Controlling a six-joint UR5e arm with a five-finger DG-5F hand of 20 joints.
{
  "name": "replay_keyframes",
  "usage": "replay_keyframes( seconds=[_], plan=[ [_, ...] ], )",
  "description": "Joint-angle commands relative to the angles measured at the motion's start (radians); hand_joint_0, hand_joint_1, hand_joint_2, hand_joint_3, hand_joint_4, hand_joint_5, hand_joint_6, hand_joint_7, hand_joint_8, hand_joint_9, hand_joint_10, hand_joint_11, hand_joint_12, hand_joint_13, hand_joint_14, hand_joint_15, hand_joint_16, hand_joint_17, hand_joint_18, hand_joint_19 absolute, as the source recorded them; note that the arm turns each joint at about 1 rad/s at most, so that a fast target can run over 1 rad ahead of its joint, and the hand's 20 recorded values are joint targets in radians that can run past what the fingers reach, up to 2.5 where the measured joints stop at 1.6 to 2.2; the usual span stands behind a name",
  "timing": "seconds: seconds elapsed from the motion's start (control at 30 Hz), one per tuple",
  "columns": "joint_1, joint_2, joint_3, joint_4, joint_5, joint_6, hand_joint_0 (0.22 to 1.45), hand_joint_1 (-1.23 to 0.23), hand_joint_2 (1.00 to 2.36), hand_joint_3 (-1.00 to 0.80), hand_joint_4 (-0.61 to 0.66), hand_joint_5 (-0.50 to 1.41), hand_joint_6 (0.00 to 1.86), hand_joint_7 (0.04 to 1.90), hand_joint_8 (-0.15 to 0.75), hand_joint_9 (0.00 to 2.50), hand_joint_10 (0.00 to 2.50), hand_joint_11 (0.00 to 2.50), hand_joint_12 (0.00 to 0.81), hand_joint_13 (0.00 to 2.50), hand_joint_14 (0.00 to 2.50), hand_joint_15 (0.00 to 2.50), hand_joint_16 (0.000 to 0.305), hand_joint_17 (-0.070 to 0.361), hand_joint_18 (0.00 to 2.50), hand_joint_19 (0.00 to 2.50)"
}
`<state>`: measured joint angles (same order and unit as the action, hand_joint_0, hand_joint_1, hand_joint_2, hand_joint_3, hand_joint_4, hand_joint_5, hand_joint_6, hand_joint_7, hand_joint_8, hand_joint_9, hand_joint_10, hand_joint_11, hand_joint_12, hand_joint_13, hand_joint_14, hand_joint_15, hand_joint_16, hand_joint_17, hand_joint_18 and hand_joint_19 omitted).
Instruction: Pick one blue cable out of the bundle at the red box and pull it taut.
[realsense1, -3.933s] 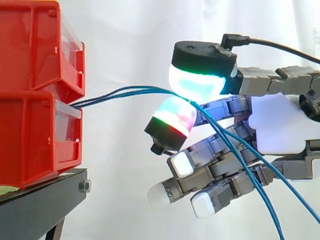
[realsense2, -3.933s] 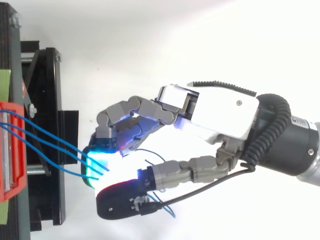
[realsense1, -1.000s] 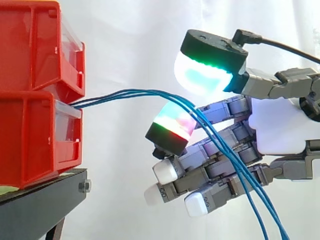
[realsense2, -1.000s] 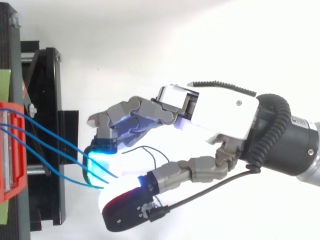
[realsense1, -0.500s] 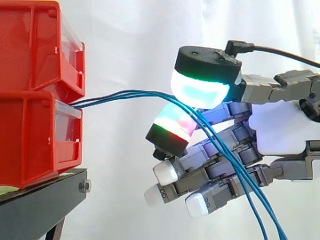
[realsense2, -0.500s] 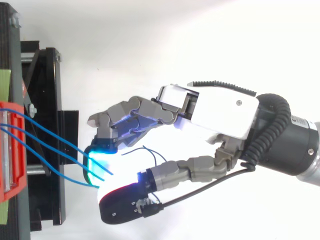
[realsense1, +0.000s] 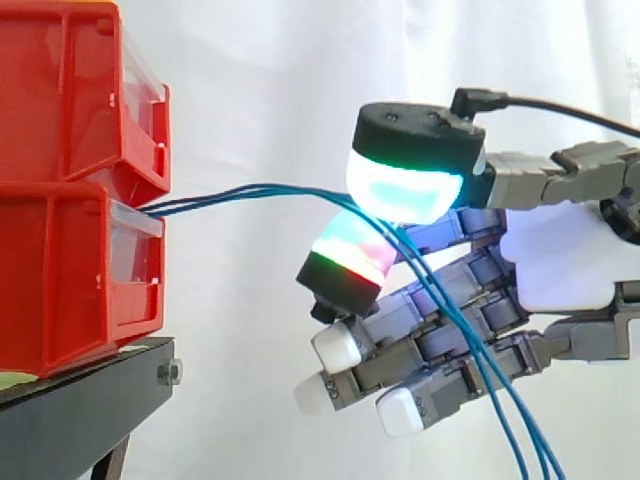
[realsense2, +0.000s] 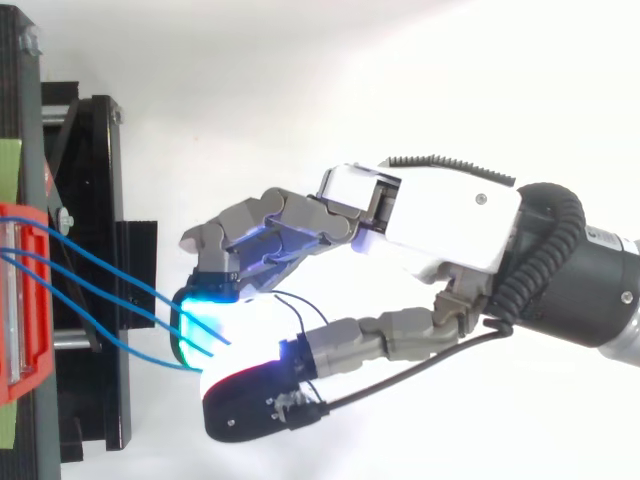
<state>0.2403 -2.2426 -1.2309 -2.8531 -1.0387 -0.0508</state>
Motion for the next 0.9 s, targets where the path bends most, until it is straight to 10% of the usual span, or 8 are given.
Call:
replay_keyframes(
  seconds=[0.0, 0.87],
  plan=[
    [0.002, 0.008, 0.002, -0.009, 0.002, 0.000, 0.70, -0.91, 1.02, -0.14, 0.18, -0.24, 0.86, 1.08, 0.339, 0.51, 0.02, 0.67, 0.421, 0.31, 0.01, 0.18, 0.060, 0.134, 0.58, 0.36],
    [0.004, 0.008, 0.004, -0.029, 0.000, -0.001, 0.75, -1.04, 1.01, -0.36, 0.16, -0.26, 0.82, 1.04, 0.306, 0.36, 0.01, 0.55, 0.402, 0.14, 0.00, 0.05, 0.061, 0.137, 0.45, 0.17]
  ],
)
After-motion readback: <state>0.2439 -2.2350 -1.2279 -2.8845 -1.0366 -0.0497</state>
